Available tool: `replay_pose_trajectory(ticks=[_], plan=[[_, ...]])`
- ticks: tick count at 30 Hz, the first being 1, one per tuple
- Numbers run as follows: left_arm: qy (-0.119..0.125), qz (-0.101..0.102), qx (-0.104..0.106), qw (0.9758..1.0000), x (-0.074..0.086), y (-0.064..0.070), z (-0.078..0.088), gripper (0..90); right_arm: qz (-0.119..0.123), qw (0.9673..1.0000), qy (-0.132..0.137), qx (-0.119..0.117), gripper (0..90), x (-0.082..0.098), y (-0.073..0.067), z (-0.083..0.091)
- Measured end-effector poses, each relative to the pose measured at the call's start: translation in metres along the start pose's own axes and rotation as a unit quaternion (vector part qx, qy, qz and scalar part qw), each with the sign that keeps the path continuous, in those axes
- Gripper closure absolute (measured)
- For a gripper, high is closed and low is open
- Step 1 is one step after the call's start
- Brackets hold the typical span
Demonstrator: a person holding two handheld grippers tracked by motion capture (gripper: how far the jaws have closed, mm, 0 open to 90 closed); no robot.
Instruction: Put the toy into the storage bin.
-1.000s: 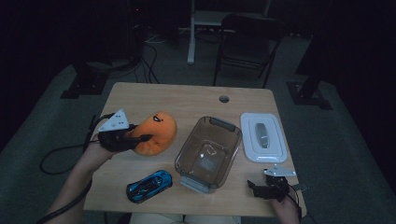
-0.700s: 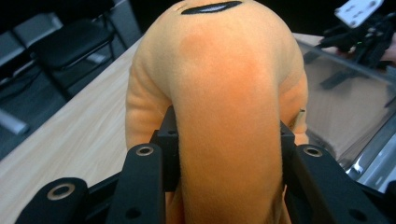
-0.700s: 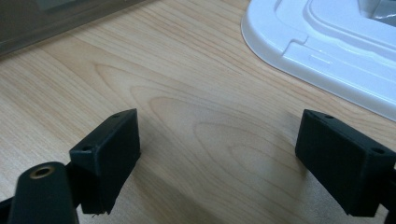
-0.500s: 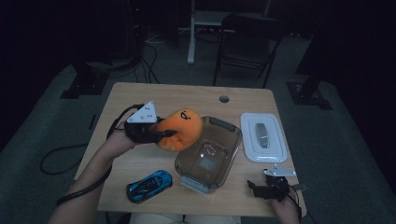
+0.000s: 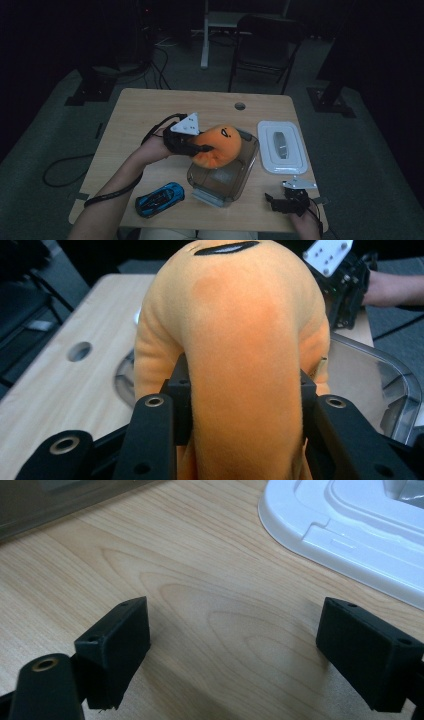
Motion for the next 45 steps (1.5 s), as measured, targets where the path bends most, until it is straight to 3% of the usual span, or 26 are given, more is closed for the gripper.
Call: replay_pose_trajectory(ticks=[5,10,16,38,45], plan=[[-0.009,0.000,0.017,0.9998,-0.001,0.001,-0.014,61.9,-0.002,1.0000,0.000,-0.001,13.5,0.000,0.000,0.000],[-0.036,-0.005,0.044,0.9984,0.005,0.006,-0.033,61.5,-0.003,1.0000,0.000,-0.003,13.5,0.000,0.000,0.000],[-0.057,-0.002,0.060,0.9966,0.010,0.010,-0.049,61.4,-0.004,1.0000,0.001,-0.004,13.5,0.000,0.001,0.000],[-0.081,0.045,0.067,0.9935,0.024,0.007,-0.068,57.6,-0.003,1.0000,0.000,-0.003,13.6,0.000,0.001,0.000],[-0.102,0.053,0.062,0.9914,0.025,0.007,-0.074,55.6,-0.003,1.0000,0.000,-0.002,13.6,0.000,0.000,0.000]])
Point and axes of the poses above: each handheld gripper's, and its own axes: z roughly backward along the jaws, x roughly out of its underside, y roughly to its right, the point moved 7 cm from there along -z, roughly forward along the jaws, and after that the axes turned 8 degrees about x, right-handed, at the moved point
